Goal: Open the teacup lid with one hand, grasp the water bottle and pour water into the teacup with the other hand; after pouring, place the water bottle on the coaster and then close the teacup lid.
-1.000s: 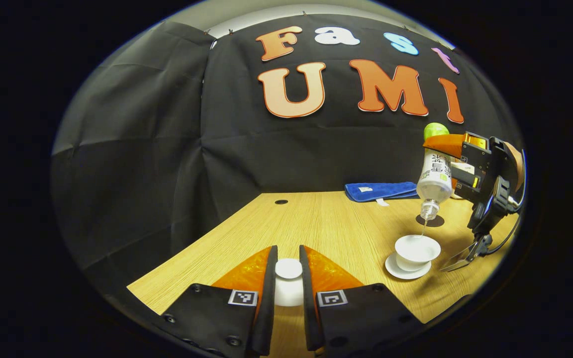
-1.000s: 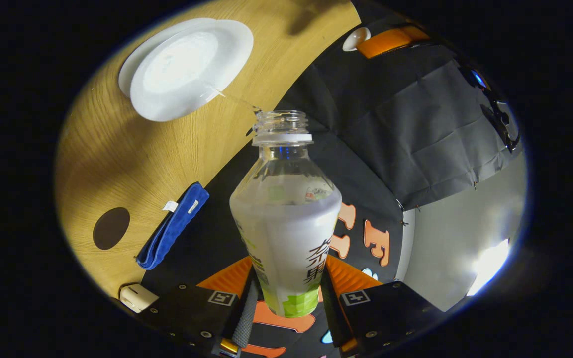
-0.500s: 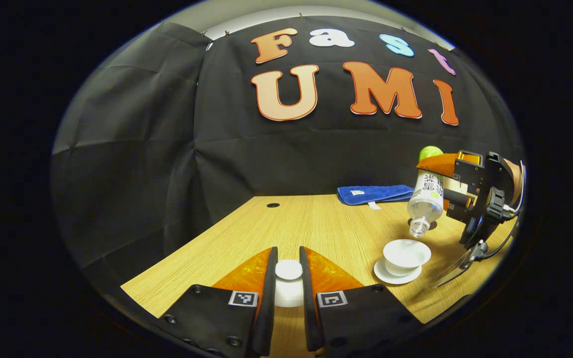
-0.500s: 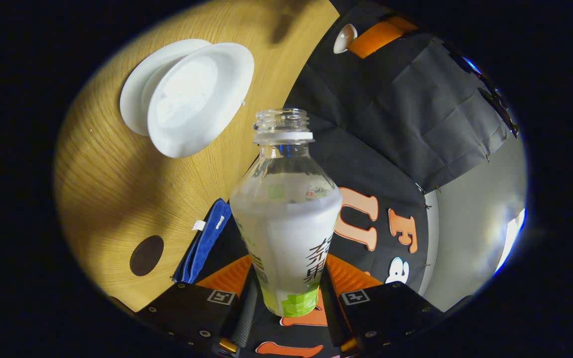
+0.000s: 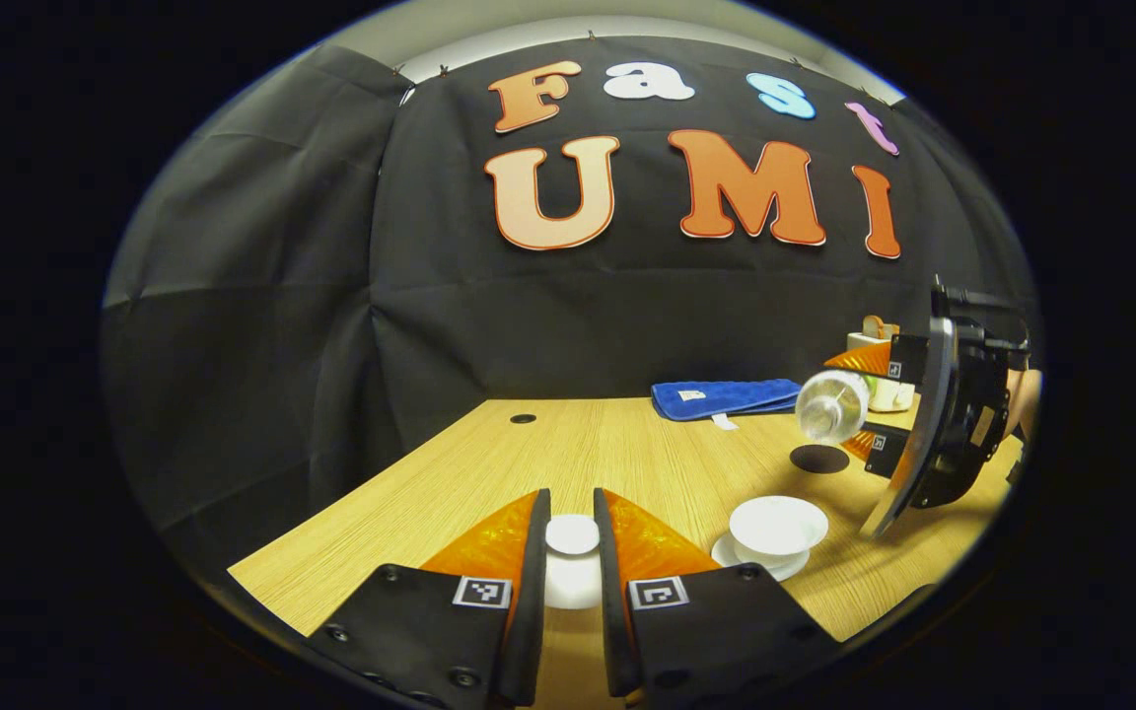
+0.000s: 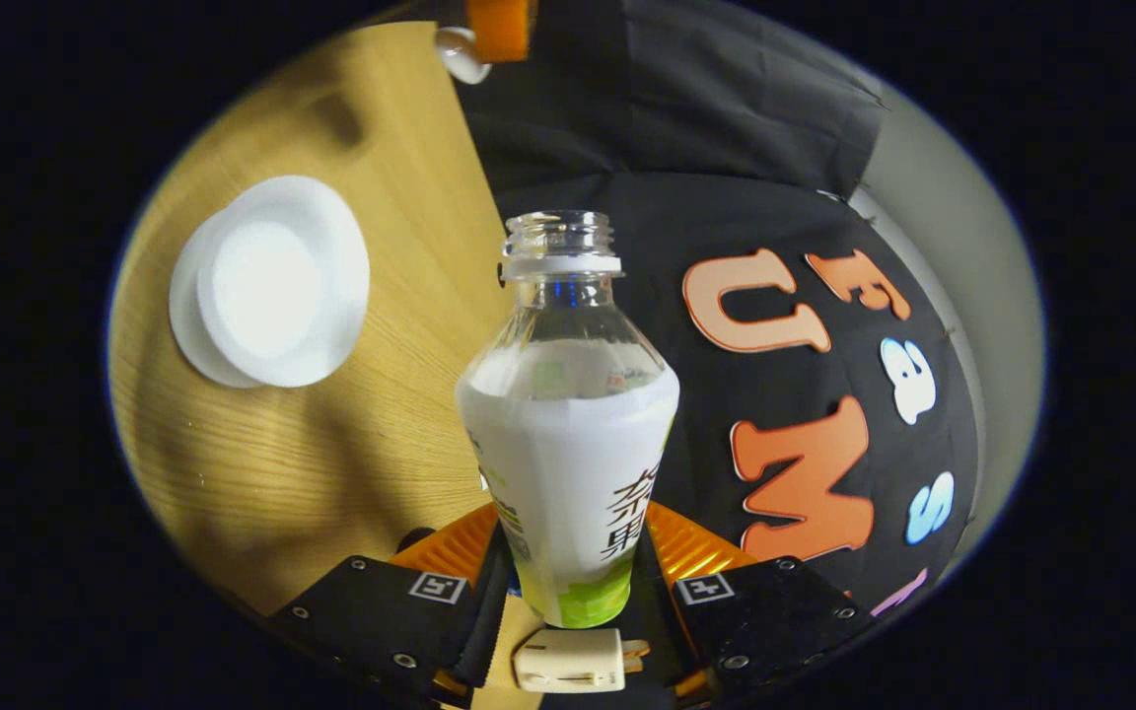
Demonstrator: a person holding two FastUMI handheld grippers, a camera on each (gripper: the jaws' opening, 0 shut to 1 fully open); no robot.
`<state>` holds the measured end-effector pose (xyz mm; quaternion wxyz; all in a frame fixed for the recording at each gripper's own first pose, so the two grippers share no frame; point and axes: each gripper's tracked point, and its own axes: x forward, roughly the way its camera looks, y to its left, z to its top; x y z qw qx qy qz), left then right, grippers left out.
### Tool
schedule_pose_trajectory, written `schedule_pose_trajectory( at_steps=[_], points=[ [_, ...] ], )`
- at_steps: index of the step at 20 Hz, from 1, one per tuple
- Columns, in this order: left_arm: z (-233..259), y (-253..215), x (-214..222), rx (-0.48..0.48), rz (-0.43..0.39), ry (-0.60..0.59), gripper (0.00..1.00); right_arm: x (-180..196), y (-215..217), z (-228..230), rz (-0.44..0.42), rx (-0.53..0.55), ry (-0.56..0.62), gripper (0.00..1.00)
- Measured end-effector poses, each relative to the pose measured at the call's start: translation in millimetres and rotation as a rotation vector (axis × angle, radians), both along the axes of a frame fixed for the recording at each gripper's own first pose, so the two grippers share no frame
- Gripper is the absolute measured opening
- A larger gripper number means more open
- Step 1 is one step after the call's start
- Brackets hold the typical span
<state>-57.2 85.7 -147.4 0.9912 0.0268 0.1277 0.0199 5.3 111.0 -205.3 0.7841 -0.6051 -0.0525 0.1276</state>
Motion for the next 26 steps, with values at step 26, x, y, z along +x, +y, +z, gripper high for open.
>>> schedule_pose_trajectory(
  at_steps=[26],
  points=[
    [12.6, 1.6, -8.7, -0.003, 0.044, -0.037, 0.29, 47.8, -60.2, -41.7, -0.289, 1.181, 0.635, 0.63]
  ],
)
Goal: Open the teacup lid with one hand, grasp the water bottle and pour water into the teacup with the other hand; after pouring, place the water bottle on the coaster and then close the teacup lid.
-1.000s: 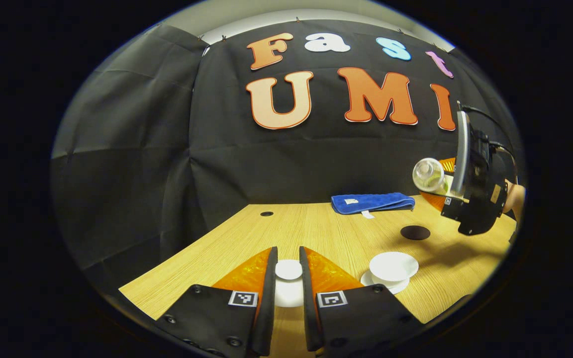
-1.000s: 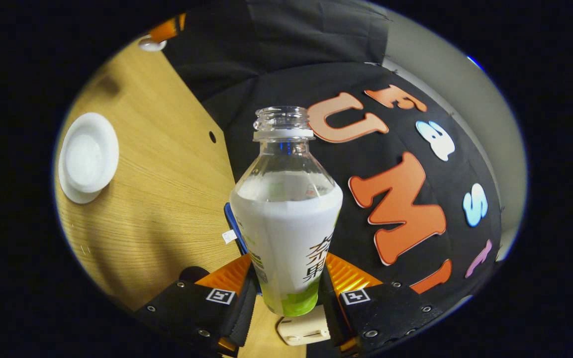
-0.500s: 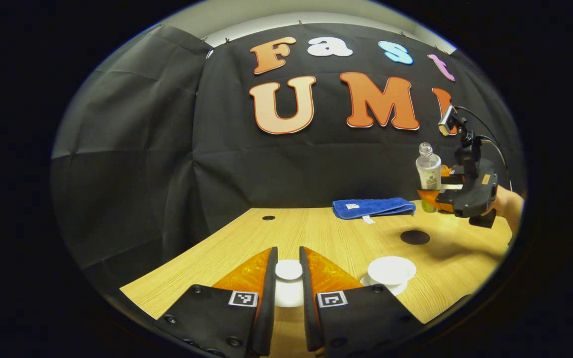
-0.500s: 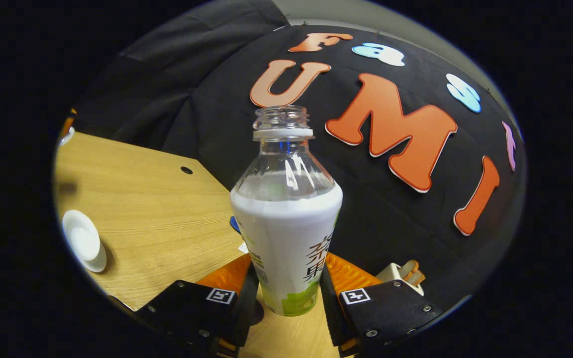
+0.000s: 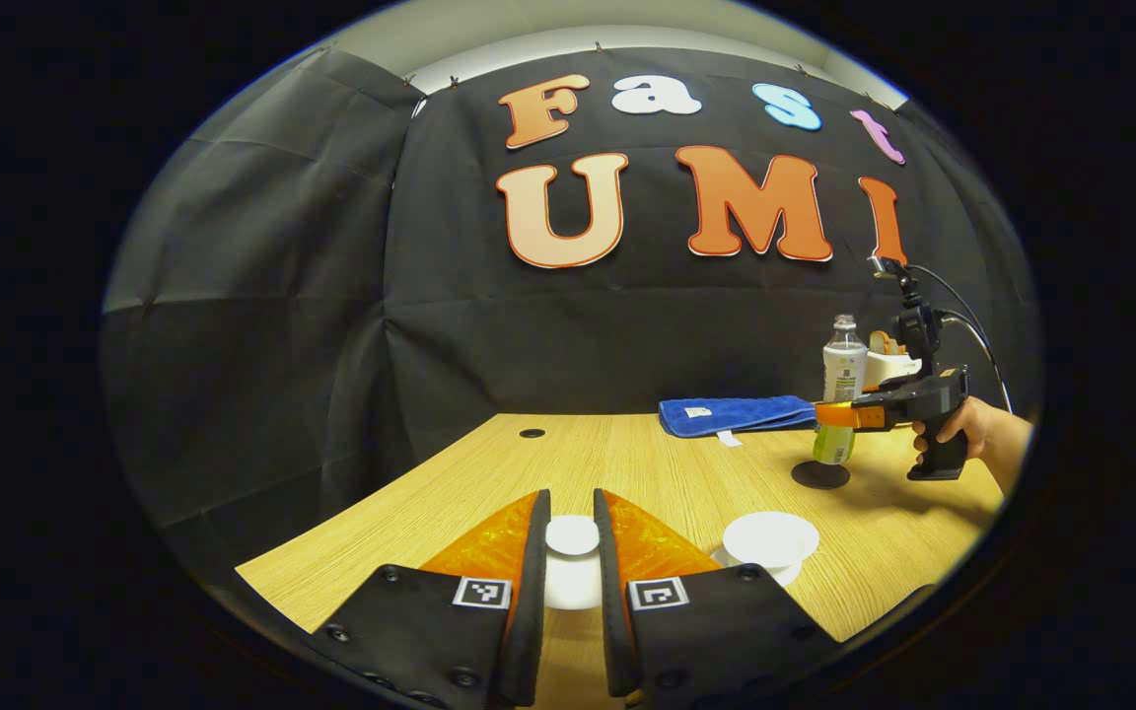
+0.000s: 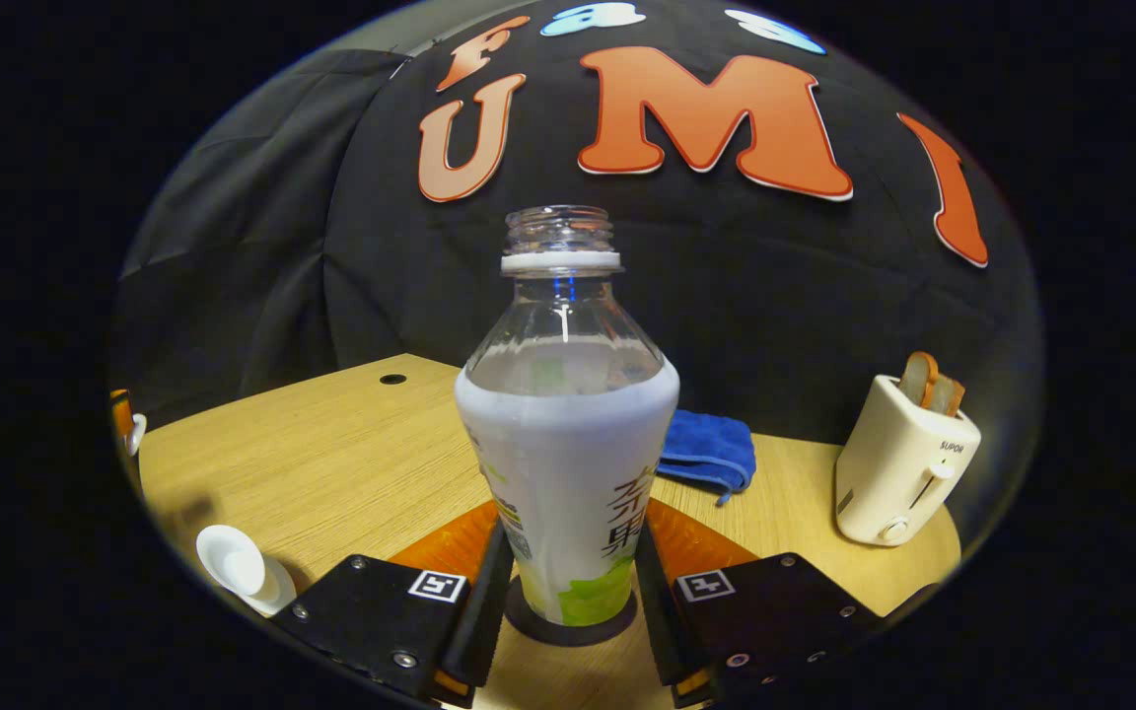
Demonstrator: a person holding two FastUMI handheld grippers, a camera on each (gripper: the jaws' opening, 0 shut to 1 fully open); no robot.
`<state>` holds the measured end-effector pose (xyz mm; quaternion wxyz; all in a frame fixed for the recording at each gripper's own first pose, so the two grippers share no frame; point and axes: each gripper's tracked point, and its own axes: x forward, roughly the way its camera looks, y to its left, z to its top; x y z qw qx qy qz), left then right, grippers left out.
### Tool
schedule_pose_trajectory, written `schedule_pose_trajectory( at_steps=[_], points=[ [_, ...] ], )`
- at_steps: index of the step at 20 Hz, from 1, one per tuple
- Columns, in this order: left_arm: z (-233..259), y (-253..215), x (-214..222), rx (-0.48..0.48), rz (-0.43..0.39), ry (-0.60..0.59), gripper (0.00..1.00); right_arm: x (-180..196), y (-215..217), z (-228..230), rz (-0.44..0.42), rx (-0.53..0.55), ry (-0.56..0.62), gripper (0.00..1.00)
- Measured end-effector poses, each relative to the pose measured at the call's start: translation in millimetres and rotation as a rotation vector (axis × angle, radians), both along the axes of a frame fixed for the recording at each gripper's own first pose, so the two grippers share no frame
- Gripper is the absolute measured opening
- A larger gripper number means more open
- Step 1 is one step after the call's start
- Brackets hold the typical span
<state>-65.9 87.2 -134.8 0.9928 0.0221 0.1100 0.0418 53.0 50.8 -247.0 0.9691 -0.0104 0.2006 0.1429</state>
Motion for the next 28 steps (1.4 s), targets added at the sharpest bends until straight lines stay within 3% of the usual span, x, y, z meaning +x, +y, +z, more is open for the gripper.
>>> schedule_pose_trajectory(
  at_steps=[7, 13, 16, 21, 28],
  points=[
    [-5.9, 2.0, -0.6, -0.013, 0.021, 0.011, 0.30, 0.1, 4.1, -25.2, 0.000, 0.025, 0.064, 0.63],
    [-4.8, -5.3, 3.2, -0.033, 0.014, 0.000, 0.29, 3.5, 6.3, -23.2, 0.006, 0.013, 0.035, 0.63],
    [-3.8, -14.1, 7.1, -0.050, -0.005, -0.003, 0.29, 3.6, 5.8, -23.6, 0.015, -0.020, 0.024, 0.68],
    [2.7, -37.7, 19.2, -0.094, -0.053, -0.026, 0.29, -8.5, -0.6, -14.6, 0.023, -0.011, 0.024, 0.98],
    [9.5, -96.1, 40.6, -0.174, -0.171, -0.044, 0.30, -43.4, -27.9, -0.5, -0.030, 0.040, 0.005, 0.98]
  ],
)
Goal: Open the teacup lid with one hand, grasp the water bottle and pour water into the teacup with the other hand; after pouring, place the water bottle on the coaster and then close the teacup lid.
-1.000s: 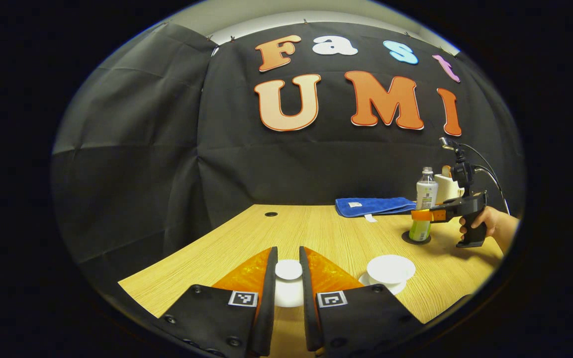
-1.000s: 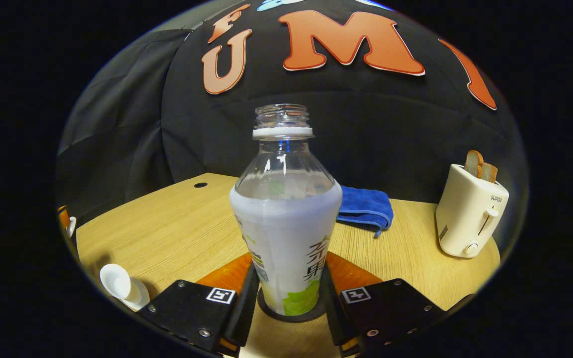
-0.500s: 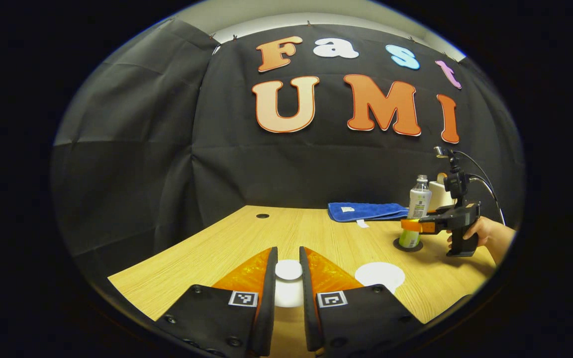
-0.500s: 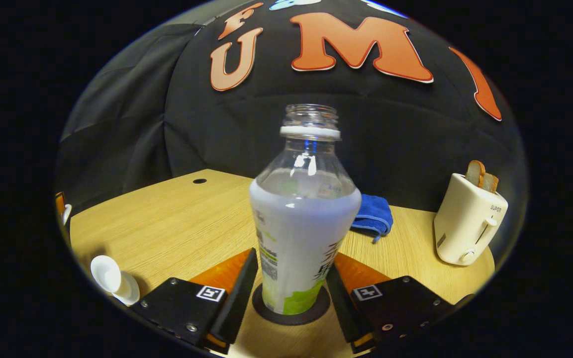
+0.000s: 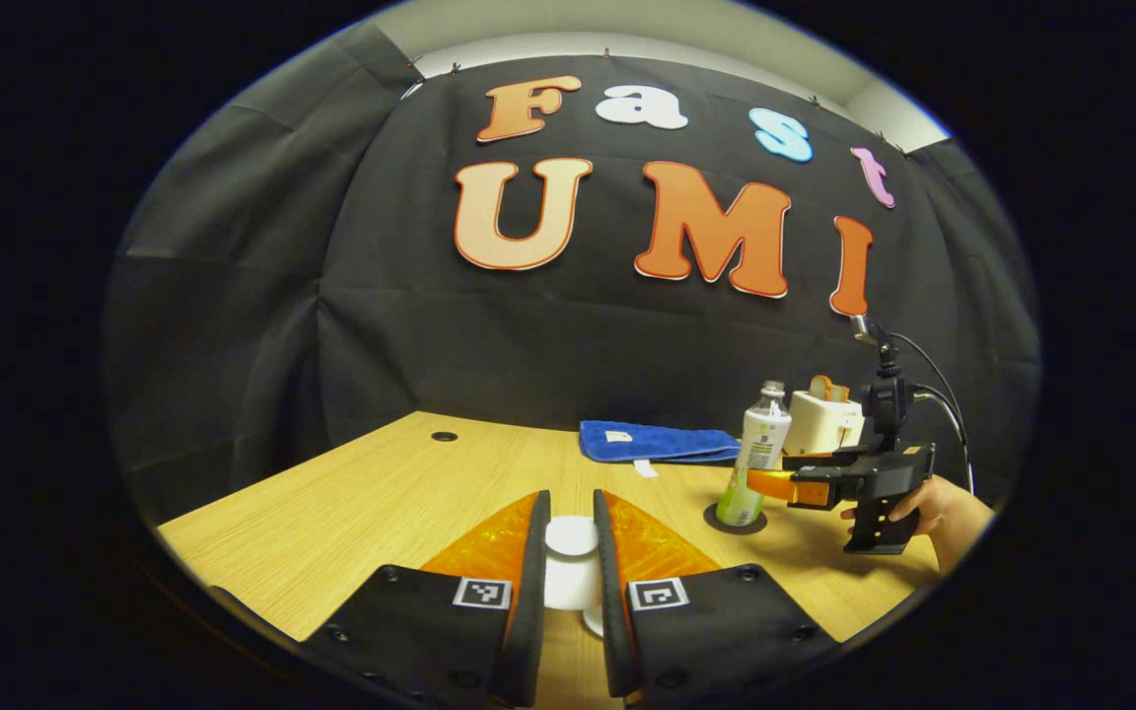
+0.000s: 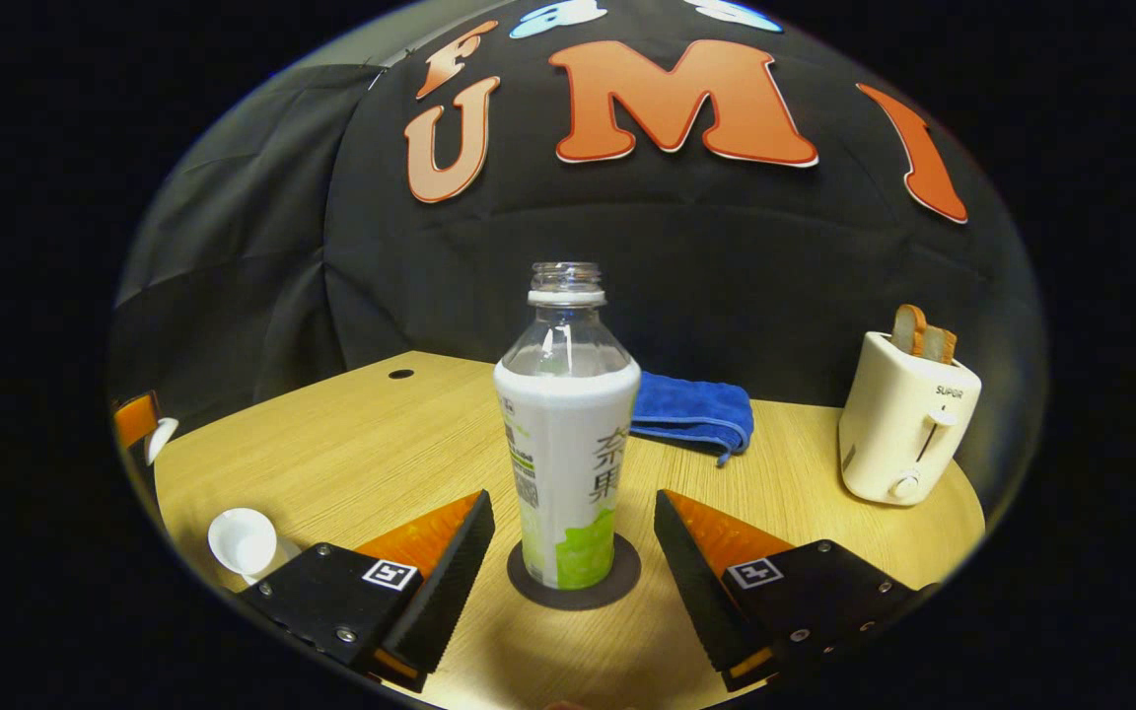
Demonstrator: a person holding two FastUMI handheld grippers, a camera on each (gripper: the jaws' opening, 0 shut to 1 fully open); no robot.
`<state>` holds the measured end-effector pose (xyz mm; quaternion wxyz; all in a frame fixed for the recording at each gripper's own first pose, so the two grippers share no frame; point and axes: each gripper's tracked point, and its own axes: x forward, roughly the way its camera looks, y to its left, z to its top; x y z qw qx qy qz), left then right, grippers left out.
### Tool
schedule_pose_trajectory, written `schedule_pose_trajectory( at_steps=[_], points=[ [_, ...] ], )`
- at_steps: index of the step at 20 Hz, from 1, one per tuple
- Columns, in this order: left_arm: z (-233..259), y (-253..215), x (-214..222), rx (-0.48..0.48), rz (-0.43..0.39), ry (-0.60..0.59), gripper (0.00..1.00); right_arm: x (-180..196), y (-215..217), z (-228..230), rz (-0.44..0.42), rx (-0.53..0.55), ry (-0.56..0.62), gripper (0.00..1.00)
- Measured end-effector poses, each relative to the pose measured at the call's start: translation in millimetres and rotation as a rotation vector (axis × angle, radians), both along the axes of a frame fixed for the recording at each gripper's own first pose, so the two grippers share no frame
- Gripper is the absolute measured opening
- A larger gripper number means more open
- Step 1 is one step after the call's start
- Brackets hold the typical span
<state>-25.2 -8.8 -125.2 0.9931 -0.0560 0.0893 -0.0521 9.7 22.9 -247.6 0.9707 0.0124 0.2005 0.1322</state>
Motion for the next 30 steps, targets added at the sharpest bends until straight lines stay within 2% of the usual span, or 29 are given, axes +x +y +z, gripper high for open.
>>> schedule_pose_trajectory(
  at_steps=[5, 11, 19, 24, 29, 30],
  points=[
    [-18.4, -38.0, 6.9, -0.035, -0.071, 0.037, 0.29, -25.9, -13.9, 13.0, -0.018, 0.025, -0.031, 0.98],
    [-45.9, -61.0, 9.3, -0.004, -0.122, 0.098, 0.29, -50.6, -31.6, 34.4, -0.058, 0.038, -0.094, 0.98],
    [-79.4, -70.4, 10.3, 0.053, -0.127, 0.177, 0.29, -82.4, -38.8, 40.5, -0.049, 0.066, -0.108, 0.98],
    [-85.0, -69.3, 11.1, 0.073, -0.122, 0.178, 0.29, -91.9, -45.1, 40.9, -0.069, 0.089, -0.109, 0.98],
    [-85.7, -69.3, 11.4, 0.139, -0.127, 0.166, 0.30, -97.0, -45.8, 43.2, -0.079, 0.090, -0.111, 0.98],
    [-84.8, -69.9, 10.8, 0.142, -0.131, 0.165, 0.33, -98.3, -44.5, 44.9, -0.078, 0.091, -0.116, 0.98]
  ],
)
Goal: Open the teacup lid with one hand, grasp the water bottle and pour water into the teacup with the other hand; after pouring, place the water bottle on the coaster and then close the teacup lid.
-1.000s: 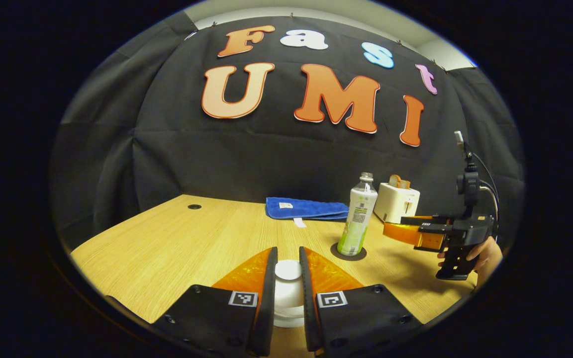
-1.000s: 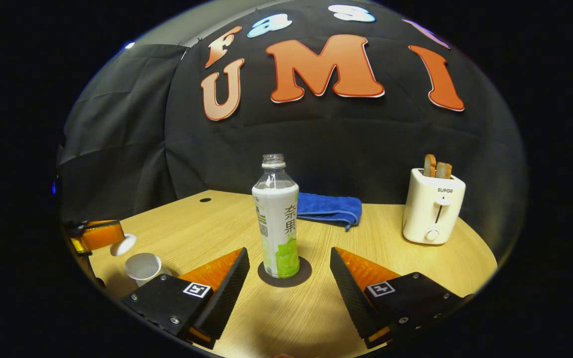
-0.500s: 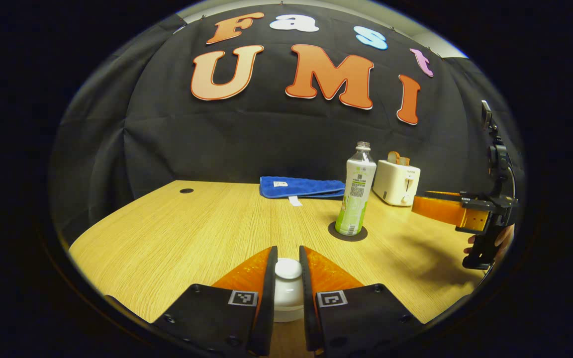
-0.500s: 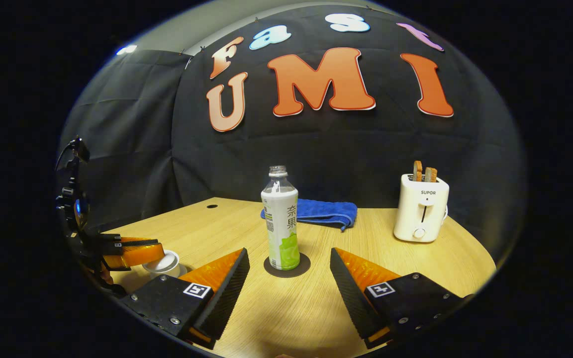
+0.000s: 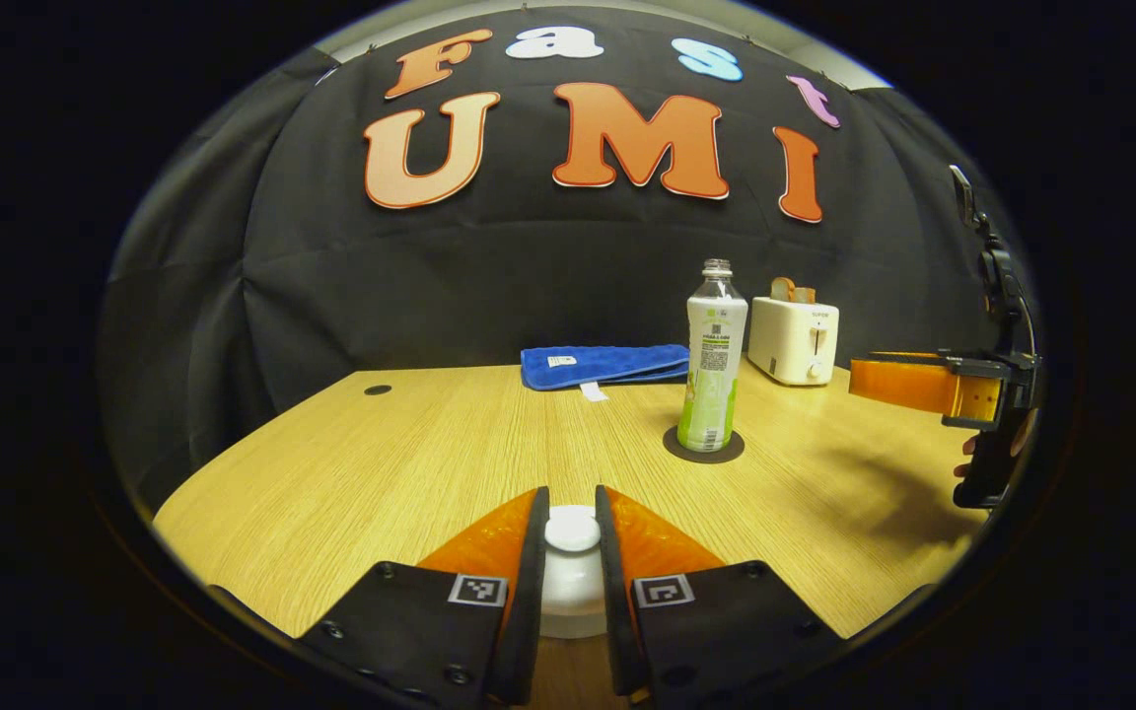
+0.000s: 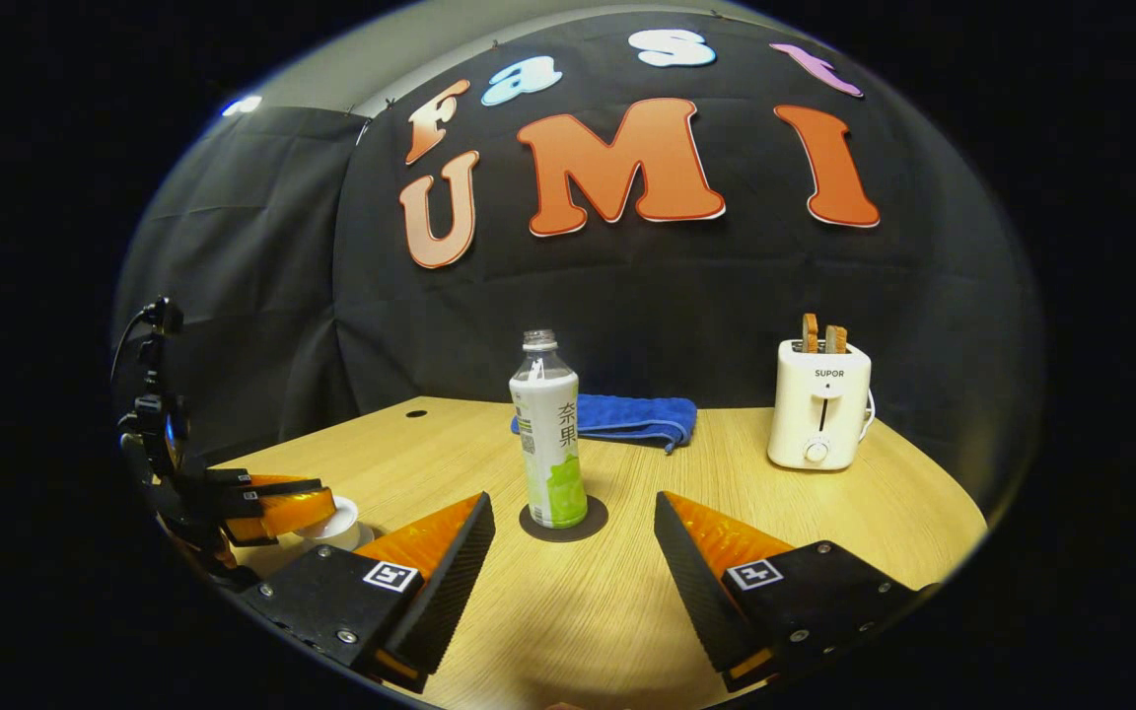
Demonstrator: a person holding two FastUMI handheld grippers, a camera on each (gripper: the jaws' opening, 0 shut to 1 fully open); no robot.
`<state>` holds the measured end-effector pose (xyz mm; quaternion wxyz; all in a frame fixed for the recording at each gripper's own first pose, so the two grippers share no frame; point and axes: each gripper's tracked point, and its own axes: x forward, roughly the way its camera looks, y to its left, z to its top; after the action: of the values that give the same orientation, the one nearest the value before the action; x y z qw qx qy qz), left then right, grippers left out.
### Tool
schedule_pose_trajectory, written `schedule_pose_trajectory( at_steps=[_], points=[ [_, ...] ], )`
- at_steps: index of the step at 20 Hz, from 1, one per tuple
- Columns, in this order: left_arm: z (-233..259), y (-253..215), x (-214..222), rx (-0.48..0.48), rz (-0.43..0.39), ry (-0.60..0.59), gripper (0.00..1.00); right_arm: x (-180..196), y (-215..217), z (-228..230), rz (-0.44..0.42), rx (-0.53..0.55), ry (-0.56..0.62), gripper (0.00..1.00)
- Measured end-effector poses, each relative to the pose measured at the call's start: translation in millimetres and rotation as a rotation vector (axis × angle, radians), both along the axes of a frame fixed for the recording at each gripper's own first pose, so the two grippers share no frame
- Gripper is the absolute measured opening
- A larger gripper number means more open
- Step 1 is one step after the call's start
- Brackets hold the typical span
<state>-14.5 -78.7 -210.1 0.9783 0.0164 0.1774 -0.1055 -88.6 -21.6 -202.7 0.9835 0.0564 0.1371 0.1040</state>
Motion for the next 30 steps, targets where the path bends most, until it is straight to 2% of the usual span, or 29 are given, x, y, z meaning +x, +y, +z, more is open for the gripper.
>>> schedule_pose_trajectory(
  at_steps=[2, 3, 5, 6, 9, 13, 14, 15, 16, 17, 20, 22, 23, 25, 30],
  points=[
    [2.9, 4.3, 0.1, 0.005, 0.010, -0.008, 0.39, 0.0, 0.3, 4.5, -0.002, -0.002, -0.012, 0.98],
    [10.2, 6.2, 0.9, 0.006, 0.015, -0.027, 0.60, -0.3, 0.3, 6.5, -0.004, -0.003, -0.018, 0.98],
    [31.7, 10.7, 3.5, 0.014, 0.036, -0.091, 0.76, -2.7, 1.6, 14.2, -0.010, -0.002, -0.033, 0.98],
    [45.9, 12.6, 4.9, 0.011, 0.048, -0.126, 0.78, -4.2, 2.6, 19.0, -0.016, 0.000, -0.041, 0.98],
    [83.8, 10.6, 7.6, -0.023, 0.055, -0.191, 0.95, -8.7, 6.5, 34.6, -0.026, -0.002, -0.076, 0.98],
    [127.0, 13.3, 14.9, -0.036, 0.061, -0.245, 0.98, -17.5, 27.0, 59.1, 0.003, 0.023, -0.127, 0.98],
    [140.0, 15.1, 16.1, -0.040, 0.069, -0.268, 0.98, -17.7, 28.0, 64.7, -0.002, 0.020, -0.145, 0.94],
    [149.5, 18.5, 16.1, -0.037, 0.081, -0.287, 0.95, -16.9, 25.2, 68.8, -0.019, 0.002, -0.156, 0.98],
    [160.8, 22.4, 17.3, -0.030, 0.091, -0.312, 0.98, -15.9, 21.0, 70.6, -0.041, -0.021, -0.158, 0.98],
    [169.8, 24.7, 17.2, -0.031, 0.098, -0.332, 0.95, -17.2, 19.7, 71.1, -0.054, -0.040, -0.155, 0.98],
    [194.8, 29.6, 17.2, -0.064, 0.110, -0.402, 0.97, -17.4, 23.4, 73.5, -0.061, -0.069, -0.159, 0.98],
    [203.3, 36.6, 18.7, -0.071, 0.126, -0.430, 0.95, -16.0, 23.3, 72.0, -0.069, -0.097, -0.162, 0.97],
    [205.5, 41.7, 19.8, -0.060, 0.137, -0.439, 0.98, -12.4, 21.0, 73.8, -0.077, -0.114, -0.168, 1.00],
    [203.9, 47.1, 24.8, -0.050, 0.156, -0.441, 0.95, -8.0, 21.7, 79.8, -0.089, -0.140, -0.186, 0.98],
    [213.6, 45.6, 28.5, -0.132, 0.155, -0.453, 0.98, 3.5, 33.6, 105.7, -0.073, -0.162, -0.245, 0.98]
  ],
)
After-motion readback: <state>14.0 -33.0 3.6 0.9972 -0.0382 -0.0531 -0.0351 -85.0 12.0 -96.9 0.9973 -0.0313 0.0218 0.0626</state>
